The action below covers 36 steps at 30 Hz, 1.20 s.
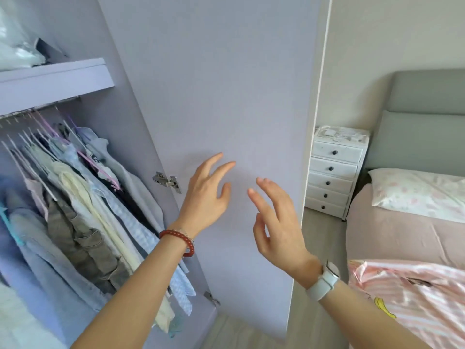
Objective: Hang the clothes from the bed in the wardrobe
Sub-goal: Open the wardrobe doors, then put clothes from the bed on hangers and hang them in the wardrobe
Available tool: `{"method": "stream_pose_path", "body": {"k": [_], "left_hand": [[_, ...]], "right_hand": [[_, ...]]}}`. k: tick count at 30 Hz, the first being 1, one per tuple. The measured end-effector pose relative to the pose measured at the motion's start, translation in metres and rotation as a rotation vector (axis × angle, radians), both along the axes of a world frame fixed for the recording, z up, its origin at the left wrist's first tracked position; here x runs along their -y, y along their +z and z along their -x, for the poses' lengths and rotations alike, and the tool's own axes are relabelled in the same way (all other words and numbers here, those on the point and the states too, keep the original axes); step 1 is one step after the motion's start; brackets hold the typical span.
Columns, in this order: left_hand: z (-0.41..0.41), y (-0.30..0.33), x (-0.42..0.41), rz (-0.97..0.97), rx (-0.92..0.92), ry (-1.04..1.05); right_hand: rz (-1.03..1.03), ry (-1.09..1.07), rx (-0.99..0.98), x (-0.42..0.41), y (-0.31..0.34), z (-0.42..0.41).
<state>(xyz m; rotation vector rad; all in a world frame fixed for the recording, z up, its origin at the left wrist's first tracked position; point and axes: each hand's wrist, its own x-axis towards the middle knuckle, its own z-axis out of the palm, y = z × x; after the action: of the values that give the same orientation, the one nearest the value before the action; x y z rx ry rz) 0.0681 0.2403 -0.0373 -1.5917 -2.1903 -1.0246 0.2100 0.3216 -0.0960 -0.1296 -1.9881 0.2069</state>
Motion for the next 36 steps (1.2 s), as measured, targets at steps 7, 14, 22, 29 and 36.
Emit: {"method": "stream_pose_path", "body": {"k": [7, 14, 22, 29, 36], "left_hand": [[0.115, 0.001, 0.057, 0.242, -0.139, 0.383], [0.261, -0.001, 0.103, 0.674, -0.308, 0.572], [0.297, -0.017, 0.149, 0.52, -0.484, 0.628], [0.309, -0.024, 0.184, 0.464, -0.486, 0.616], [0.314, -0.028, 0.196, 0.373, -0.52, 0.616]], "right_hand": [[0.062, 0.114, 0.341, 0.007, 0.006, 0.1], [0.199, 0.217, 0.515, 0.017, -0.002, 0.244], [0.422, 0.271, 0.601, 0.058, 0.014, 0.415], [0.444, 0.193, 0.763, 0.085, 0.026, 0.484], [0.479, 0.162, 0.541, 0.084, 0.039, 0.484]]}}
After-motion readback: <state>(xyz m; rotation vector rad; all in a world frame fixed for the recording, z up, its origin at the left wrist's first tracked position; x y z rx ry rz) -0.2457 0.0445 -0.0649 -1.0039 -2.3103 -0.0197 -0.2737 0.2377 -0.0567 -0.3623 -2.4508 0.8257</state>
